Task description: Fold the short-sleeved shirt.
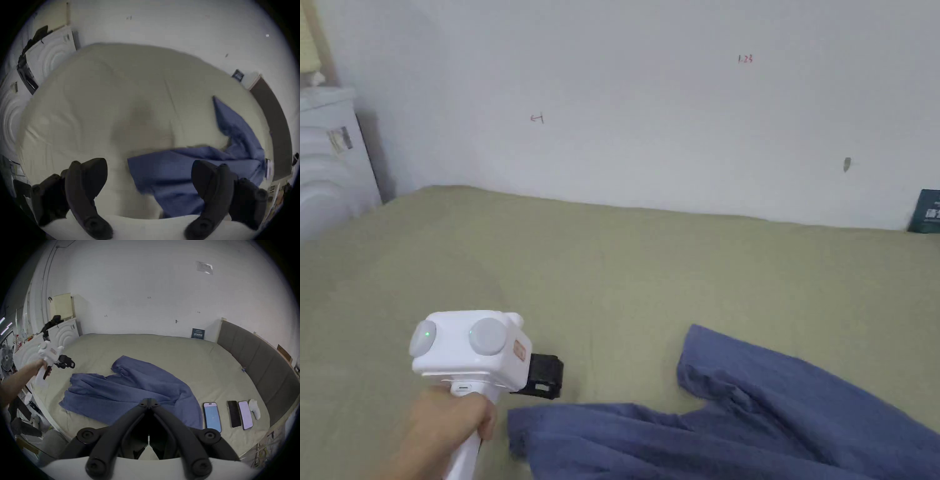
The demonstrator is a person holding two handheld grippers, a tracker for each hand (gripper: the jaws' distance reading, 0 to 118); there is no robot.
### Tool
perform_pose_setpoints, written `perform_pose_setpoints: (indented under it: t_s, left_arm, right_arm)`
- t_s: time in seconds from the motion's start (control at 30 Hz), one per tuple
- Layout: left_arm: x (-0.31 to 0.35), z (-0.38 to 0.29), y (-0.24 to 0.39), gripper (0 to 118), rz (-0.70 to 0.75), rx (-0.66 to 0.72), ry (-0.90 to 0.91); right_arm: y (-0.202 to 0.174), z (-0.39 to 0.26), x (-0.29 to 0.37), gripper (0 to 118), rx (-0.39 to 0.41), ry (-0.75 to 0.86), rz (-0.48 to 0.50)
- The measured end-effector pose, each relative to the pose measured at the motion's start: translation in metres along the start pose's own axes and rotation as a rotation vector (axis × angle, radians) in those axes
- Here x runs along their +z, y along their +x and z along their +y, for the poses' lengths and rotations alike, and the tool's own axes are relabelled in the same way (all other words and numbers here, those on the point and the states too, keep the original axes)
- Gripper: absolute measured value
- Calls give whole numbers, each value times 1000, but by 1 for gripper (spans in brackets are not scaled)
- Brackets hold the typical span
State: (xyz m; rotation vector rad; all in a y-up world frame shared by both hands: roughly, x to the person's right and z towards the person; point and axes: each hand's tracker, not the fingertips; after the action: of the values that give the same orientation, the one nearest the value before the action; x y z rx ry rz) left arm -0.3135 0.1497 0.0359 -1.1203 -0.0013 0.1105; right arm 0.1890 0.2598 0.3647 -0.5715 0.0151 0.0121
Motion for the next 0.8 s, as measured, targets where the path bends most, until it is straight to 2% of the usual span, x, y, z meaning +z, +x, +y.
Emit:
perform_pose_setpoints:
  t_s: [0.17,0.23,0.27,0.3,0.33,0.37,0.4,0.43,0.6,0.63,0.67,0.7,0.73,0.77,0.8]
  left_arm:
    - [-58,-1,15,108,21,-22,-160]
    - [-66,-9,23,100,56,-57,-185]
    - [-45,-24,39,95,140,-102,-131]
    - [-36,-26,44,88,106,-98,-108]
    - [-29,-28,49,69,99,-107,-102]
    - [-23,-29,54,42,73,-150,-77]
    - [-12,-29,55,2,28,-157,-68]
    - [-10,-34,58,2,-33,-141,-76]
    - [-13,-41,60,2,-6,-146,-93]
    - [-13,-44,59,2,-11,-139,-92]
    - [-14,-38,56,2,-23,-121,-97]
    - [-13,-39,55,2,-33,-103,-96]
    - [-12,-40,53,2,-43,-85,-97]
    - [-12,-41,52,2,-52,-74,-100]
    - [-11,-42,51,2,-60,-68,-100]
  right_arm:
    - [19,-13,-6,0,-34,-30,-56]
    - [27,-17,-11,0,-55,-50,-82]
    - [31,-18,-13,0,-63,-55,-92]
    - [35,-19,-15,0,-69,-55,-96]
    - [39,-20,-18,0,-79,-58,-100]
    - [43,-21,-21,0,-89,-69,-110]
    - [47,-21,-26,0,-100,-87,-126]
    - [53,-20,-33,0,-117,-117,-137]
    - [85,-5,-80,0,-165,-204,-165]
    - [93,-2,-93,3,-175,-207,-163]
    - [103,-1,-111,22,-195,-250,-128]
    - [110,1,-127,77,-209,-305,-113]
    - [116,1,-148,110,-220,-382,-93]
    - [121,-2,-169,117,-239,-493,-44]
    - [127,-7,-184,112,-275,-512,-53]
